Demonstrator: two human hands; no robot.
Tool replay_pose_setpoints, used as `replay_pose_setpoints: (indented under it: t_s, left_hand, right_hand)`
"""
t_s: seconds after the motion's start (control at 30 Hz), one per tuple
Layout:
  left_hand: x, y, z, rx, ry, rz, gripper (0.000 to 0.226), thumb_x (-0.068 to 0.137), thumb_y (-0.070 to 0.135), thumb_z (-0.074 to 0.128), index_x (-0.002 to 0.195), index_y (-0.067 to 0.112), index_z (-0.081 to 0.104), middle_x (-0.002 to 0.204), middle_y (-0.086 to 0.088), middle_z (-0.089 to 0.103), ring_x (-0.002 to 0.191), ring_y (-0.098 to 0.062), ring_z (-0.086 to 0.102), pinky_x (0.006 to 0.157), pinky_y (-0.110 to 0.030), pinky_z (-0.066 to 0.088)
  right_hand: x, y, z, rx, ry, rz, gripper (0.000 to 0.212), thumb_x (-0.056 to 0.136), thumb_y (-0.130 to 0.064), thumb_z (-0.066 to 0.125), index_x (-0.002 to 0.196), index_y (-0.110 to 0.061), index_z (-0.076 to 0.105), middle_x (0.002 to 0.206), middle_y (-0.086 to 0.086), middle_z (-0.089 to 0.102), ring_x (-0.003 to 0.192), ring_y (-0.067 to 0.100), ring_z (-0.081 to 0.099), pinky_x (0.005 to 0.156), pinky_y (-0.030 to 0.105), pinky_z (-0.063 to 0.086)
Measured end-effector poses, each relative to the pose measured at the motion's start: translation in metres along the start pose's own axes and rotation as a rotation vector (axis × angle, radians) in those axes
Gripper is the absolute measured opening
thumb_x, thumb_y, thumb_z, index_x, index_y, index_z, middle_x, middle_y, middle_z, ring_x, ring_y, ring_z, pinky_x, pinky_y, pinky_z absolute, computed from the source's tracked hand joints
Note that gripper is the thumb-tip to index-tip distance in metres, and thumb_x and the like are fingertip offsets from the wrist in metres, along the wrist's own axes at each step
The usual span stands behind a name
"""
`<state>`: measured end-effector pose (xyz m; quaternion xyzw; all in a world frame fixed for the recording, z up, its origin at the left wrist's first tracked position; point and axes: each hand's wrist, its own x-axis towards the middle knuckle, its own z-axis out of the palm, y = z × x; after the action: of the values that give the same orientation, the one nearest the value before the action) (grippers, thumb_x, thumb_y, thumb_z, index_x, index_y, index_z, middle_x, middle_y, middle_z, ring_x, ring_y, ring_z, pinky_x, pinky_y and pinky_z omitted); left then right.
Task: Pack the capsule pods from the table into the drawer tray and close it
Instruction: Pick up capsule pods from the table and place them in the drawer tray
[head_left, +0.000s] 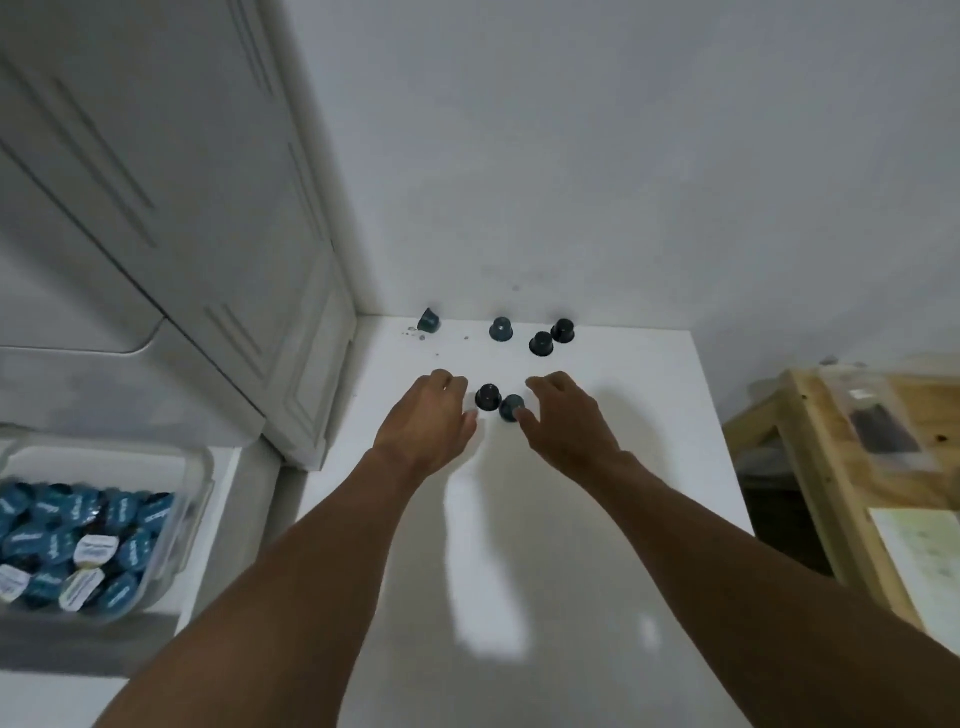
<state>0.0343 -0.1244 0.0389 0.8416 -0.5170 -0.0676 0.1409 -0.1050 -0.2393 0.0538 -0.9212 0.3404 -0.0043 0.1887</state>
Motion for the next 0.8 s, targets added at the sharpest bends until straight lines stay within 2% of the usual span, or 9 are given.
replay_pose_setpoints:
  t_s: [0.2,0.3,0.4,0.47,0.57,0.63,0.8]
  left_hand:
    - [0.042,-0.011,0.039,-0.096,-0.091,-0.050,0.035,0.091,0.028,0.054,0.119,0.009,0.052,0.120,-0.008,0.053,0.108,-0.026,0.050,0.088,-0.036,0.046]
    - [0.058,-0.016,0.055,-0.082,-0.137,-0.018,0.037,0.091,0.028,0.055,0.124,0.011,0.049,0.122,-0.007,0.052,0.110,-0.025,0.050,0.090,-0.035,0.046]
    - [0.070,-0.022,0.070,-0.100,-0.181,0.027,0.033,0.091,0.028,0.055,0.120,0.011,0.051,0.117,-0.010,0.055,0.102,-0.026,0.053,0.083,-0.033,0.045]
    - [0.074,-0.026,0.079,-0.121,-0.170,0.050,0.024,0.092,0.027,0.053,0.108,0.010,0.056,0.107,-0.010,0.057,0.094,-0.026,0.053,0.075,-0.031,0.043]
    - [0.073,-0.027,0.087,-0.139,-0.139,0.048,0.020,0.092,0.025,0.053,0.098,0.008,0.059,0.098,-0.012,0.059,0.087,-0.027,0.053,0.069,-0.029,0.037]
    - [0.072,-0.025,0.086,-0.140,-0.112,0.035,0.020,0.091,0.025,0.053,0.097,0.007,0.059,0.098,-0.012,0.059,0.087,-0.027,0.052,0.070,-0.030,0.036]
    - [0.057,-0.017,0.063,-0.136,-0.104,0.001,0.023,0.089,0.021,0.057,0.106,0.005,0.059,0.103,-0.012,0.059,0.094,-0.029,0.054,0.078,-0.037,0.046]
  right_hand:
    - [0.041,0.012,0.036,0.069,-0.066,0.039,0.038,0.093,-0.026,0.054,0.124,-0.004,0.053,0.125,0.014,0.054,0.109,0.030,0.055,0.091,0.034,0.044]
    - [0.054,0.018,0.053,0.056,-0.077,0.034,0.033,0.093,-0.025,0.054,0.117,-0.004,0.056,0.117,0.013,0.057,0.103,0.028,0.057,0.086,0.033,0.045]
    - [0.063,0.027,0.069,0.029,-0.068,0.014,0.023,0.094,-0.024,0.051,0.105,-0.006,0.060,0.105,0.012,0.060,0.095,0.026,0.054,0.079,0.029,0.041]
    - [0.065,0.030,0.074,0.030,-0.046,0.007,0.022,0.094,-0.024,0.051,0.102,-0.006,0.060,0.100,0.011,0.060,0.093,0.025,0.052,0.077,0.028,0.037]
    - [0.067,0.033,0.077,0.026,-0.028,-0.011,0.024,0.094,-0.024,0.052,0.107,-0.005,0.061,0.102,0.012,0.060,0.094,0.026,0.052,0.081,0.031,0.040]
    - [0.067,0.034,0.077,0.033,-0.037,-0.012,0.024,0.094,-0.024,0.052,0.105,-0.004,0.061,0.102,0.013,0.059,0.094,0.026,0.053,0.079,0.030,0.039]
    - [0.056,0.031,0.068,0.046,-0.056,-0.008,0.022,0.091,-0.025,0.056,0.093,-0.004,0.060,0.095,0.010,0.057,0.088,0.025,0.052,0.070,0.026,0.033]
